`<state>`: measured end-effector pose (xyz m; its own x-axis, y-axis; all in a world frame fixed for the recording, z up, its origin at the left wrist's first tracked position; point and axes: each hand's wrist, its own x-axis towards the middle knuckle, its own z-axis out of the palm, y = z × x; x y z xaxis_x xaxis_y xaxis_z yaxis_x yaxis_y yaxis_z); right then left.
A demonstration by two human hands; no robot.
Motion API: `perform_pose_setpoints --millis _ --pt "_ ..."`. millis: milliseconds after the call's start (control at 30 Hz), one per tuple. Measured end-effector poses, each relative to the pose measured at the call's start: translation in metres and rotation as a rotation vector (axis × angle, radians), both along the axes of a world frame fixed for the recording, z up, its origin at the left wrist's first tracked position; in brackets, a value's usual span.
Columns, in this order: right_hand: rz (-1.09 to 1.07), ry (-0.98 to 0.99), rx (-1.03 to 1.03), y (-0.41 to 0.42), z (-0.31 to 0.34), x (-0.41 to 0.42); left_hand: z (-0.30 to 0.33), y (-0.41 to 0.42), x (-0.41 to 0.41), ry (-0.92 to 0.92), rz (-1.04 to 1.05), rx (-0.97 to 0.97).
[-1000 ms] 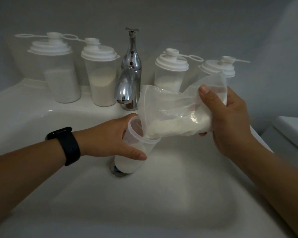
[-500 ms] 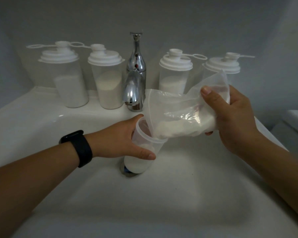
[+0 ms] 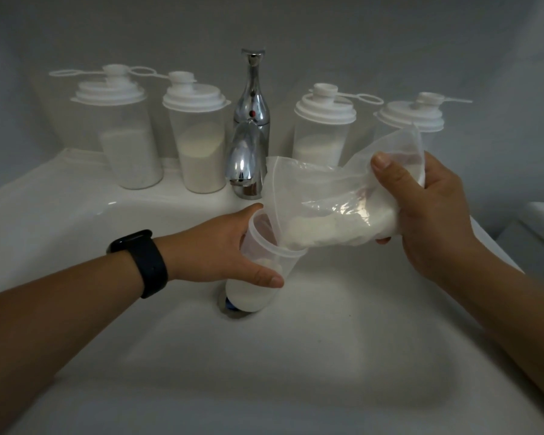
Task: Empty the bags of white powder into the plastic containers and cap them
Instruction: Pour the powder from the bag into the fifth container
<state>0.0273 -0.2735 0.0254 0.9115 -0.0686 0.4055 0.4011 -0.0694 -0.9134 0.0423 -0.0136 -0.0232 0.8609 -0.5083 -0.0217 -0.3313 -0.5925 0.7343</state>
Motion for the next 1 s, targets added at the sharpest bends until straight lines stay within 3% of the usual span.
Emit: perform_pose_setpoints --millis 1000 --pt "-0.012 -0.011 -0.024 -0.0029 0.0011 -0.0004 0.0011 -0.0004 -0.0004 -0.001 -0.011 0.000"
